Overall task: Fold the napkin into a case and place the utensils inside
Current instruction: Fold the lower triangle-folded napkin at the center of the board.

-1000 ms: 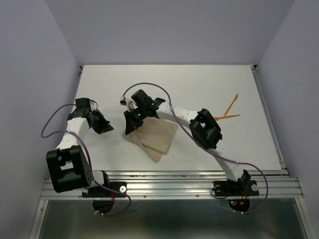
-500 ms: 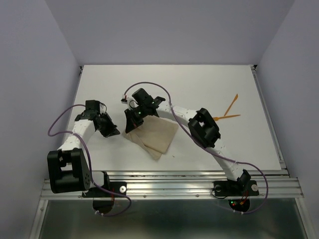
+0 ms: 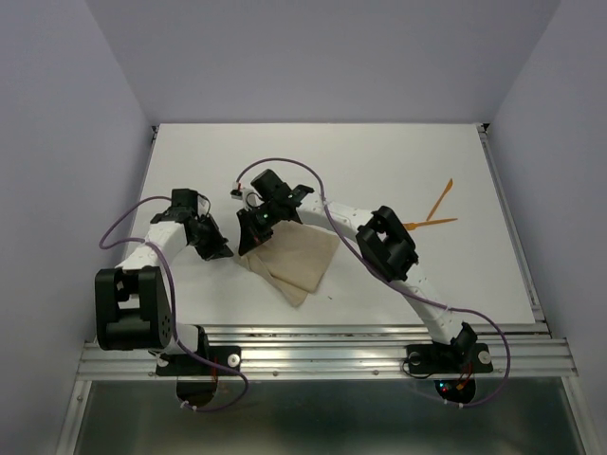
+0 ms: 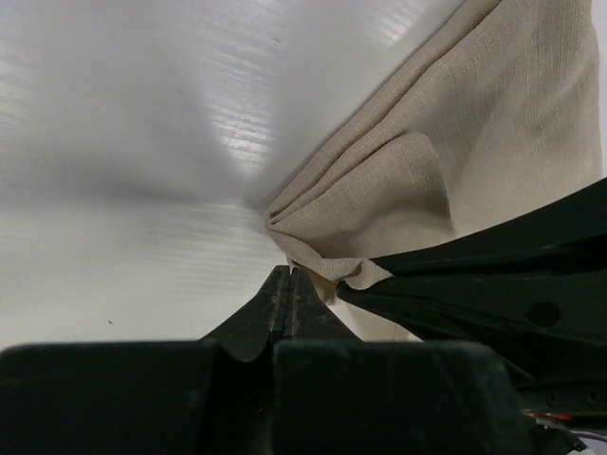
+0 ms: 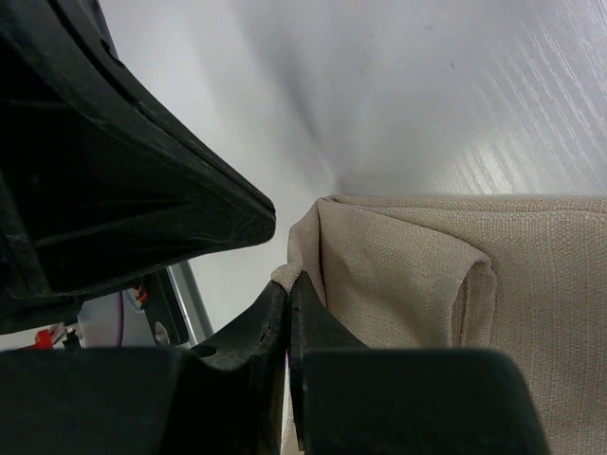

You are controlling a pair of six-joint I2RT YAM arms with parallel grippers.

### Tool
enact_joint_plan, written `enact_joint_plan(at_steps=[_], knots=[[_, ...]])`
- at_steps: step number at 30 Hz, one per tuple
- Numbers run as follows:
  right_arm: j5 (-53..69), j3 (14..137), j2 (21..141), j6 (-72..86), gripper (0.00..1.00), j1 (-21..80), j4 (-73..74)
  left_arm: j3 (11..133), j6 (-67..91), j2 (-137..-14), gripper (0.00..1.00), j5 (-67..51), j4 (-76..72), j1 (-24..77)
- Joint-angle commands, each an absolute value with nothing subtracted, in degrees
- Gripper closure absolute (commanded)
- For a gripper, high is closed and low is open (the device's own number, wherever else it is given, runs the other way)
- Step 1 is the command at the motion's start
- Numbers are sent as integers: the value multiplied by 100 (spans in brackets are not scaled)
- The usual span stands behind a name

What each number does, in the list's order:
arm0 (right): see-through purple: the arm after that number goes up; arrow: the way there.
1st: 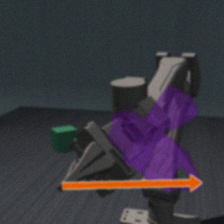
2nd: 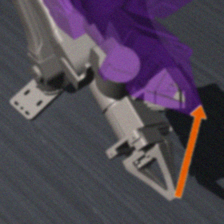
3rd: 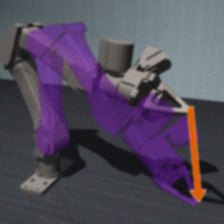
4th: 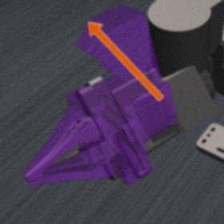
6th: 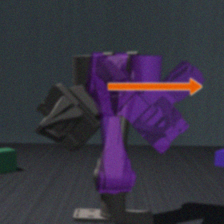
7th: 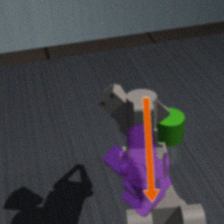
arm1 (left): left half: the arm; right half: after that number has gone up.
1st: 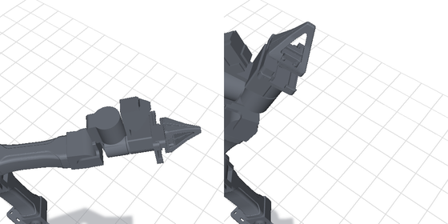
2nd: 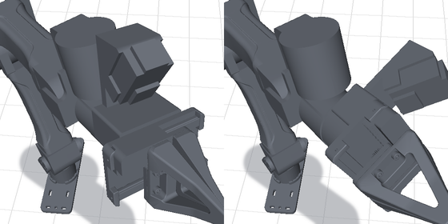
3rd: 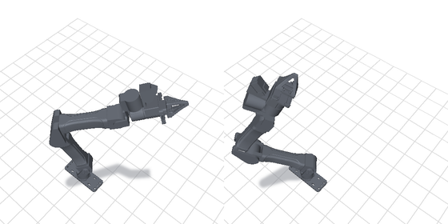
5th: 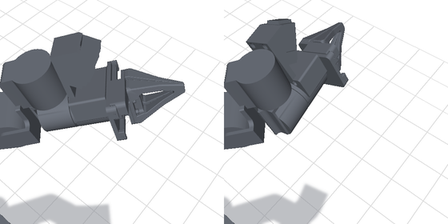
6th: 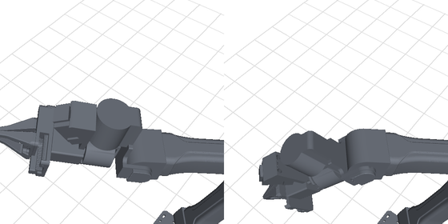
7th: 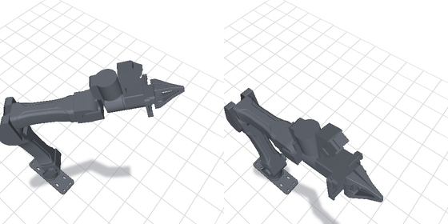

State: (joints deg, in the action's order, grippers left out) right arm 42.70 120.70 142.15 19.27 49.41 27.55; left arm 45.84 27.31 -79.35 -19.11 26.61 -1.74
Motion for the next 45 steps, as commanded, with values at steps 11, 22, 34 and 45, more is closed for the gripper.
enact_joint_plan(at_steps=[11,22,34,45], knots=[[4483,12419,14335,2021,94,4843,2725,4931,2610,-8411,100,-2004,2329,149],[4351,12472,14396,2135,91,4790,2716,5177,2637,-8762,100,-1960,2197,211],[3649,11901,13835,2101,47,4737,2681,5062,2874,-9334,100,-1600,1898,220],[3076,10390,12613,2144,38,4737,2304,5054,2848,-9413,100,-1582,1872,220]])
